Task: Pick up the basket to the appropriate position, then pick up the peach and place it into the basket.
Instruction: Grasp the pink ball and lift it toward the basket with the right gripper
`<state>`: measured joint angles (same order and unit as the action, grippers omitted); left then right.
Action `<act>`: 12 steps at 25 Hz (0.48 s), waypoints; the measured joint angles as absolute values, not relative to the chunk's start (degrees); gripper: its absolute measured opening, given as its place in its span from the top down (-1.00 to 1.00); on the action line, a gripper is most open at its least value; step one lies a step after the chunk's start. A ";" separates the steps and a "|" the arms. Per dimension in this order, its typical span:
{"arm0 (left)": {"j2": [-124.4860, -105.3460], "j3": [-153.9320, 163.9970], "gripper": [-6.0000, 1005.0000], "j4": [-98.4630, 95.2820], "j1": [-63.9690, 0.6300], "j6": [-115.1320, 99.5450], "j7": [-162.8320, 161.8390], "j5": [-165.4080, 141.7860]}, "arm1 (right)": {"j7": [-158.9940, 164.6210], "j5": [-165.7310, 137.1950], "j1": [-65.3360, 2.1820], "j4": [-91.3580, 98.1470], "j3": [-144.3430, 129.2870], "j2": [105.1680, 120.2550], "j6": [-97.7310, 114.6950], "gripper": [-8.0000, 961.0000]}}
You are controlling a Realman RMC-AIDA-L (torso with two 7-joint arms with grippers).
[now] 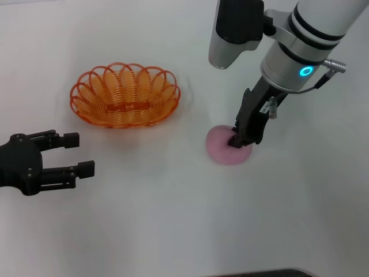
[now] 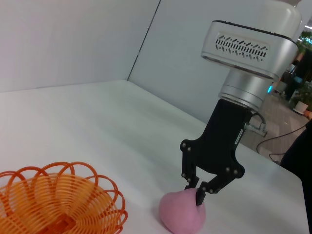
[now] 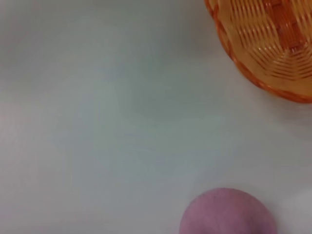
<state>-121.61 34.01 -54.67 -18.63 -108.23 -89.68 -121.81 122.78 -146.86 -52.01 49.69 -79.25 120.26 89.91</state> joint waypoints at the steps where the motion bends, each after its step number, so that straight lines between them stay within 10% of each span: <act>1: -121.60 34.01 -0.65 -54.67 -18.63 -108.26 -89.70 -121.81 | 122.77 -146.82 -52.01 49.71 -79.14 120.21 90.02 0.67; 12: -121.48 34.01 -0.65 -54.67 -18.46 -108.34 -90.18 -121.82 | 121.89 -145.84 -51.85 57.02 -70.66 119.43 95.58 0.72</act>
<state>-121.48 34.01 -54.67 -18.46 -108.35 -90.18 -121.82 121.89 -145.84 -51.85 57.02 -70.66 119.43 95.58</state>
